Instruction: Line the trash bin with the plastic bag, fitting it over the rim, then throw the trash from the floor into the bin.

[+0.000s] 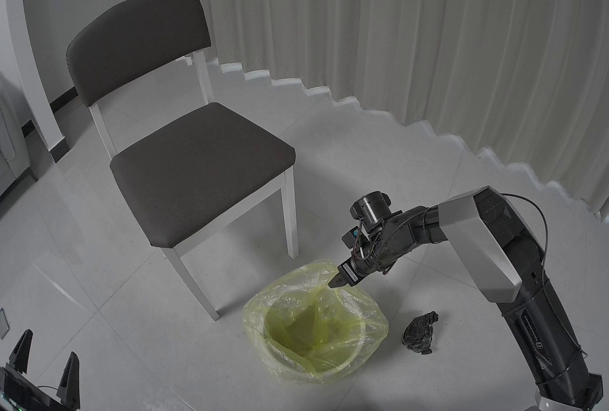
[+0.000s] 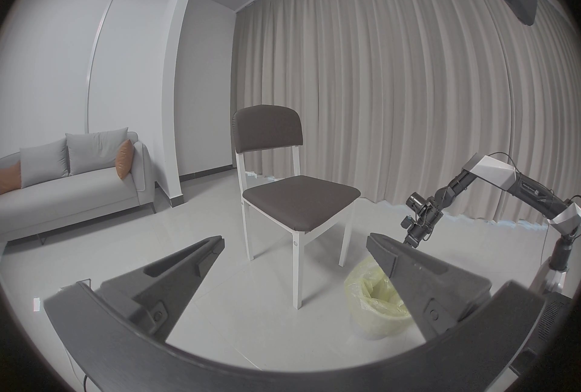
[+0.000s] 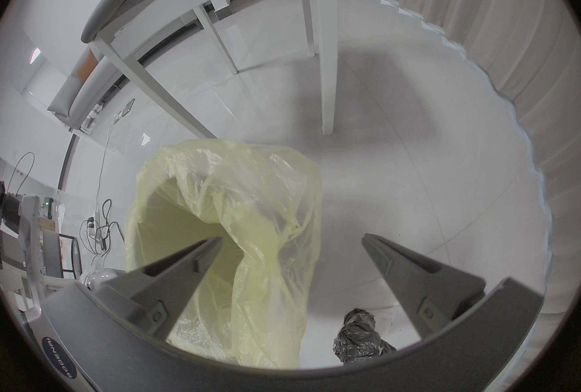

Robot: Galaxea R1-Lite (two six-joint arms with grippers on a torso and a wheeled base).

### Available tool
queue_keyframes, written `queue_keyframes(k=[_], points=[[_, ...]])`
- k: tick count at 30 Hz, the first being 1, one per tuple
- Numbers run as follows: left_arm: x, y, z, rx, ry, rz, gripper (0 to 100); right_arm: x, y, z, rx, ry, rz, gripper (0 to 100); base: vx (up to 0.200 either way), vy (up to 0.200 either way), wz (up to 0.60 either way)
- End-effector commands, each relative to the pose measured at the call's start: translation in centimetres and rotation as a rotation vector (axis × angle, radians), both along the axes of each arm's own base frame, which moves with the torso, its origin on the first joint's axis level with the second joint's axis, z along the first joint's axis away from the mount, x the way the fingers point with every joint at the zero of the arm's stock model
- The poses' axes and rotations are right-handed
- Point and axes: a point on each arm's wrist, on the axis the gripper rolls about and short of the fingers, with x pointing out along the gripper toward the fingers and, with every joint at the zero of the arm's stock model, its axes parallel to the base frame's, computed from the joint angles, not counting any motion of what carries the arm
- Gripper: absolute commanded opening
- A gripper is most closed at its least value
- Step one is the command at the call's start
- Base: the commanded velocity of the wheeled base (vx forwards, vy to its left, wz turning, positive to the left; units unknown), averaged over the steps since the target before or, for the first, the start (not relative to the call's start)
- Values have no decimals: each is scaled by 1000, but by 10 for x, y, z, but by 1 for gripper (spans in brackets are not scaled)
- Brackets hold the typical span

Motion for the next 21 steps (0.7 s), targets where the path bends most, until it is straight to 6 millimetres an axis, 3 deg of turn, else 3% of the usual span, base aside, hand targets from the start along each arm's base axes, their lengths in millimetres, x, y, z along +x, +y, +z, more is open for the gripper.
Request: queue_keyframes(k=[1,4,9,12,17,21], points=[[0,0,-4,0,3,0,100,6,-7,22,17,-53,-13,100,0,0,0],[0,0,-4,0,3,0,100,8,-9,47,34,-99,-20,100,0,0,0],[0,0,-4,0,3,0,100,8,-9,42,25,-91,-16,100,0,0,0],[0,0,-4,0,3,0,100,7,-9,16,5,-46,-15,100,0,0,0],[0,0,-4,0,3,0,100,5,-10,-8,-10,-1,-11,100,0,0,0],[0,0,-4,0,3,0,100,9,-24,-26,-27,30,-39,100,0,0,0]])
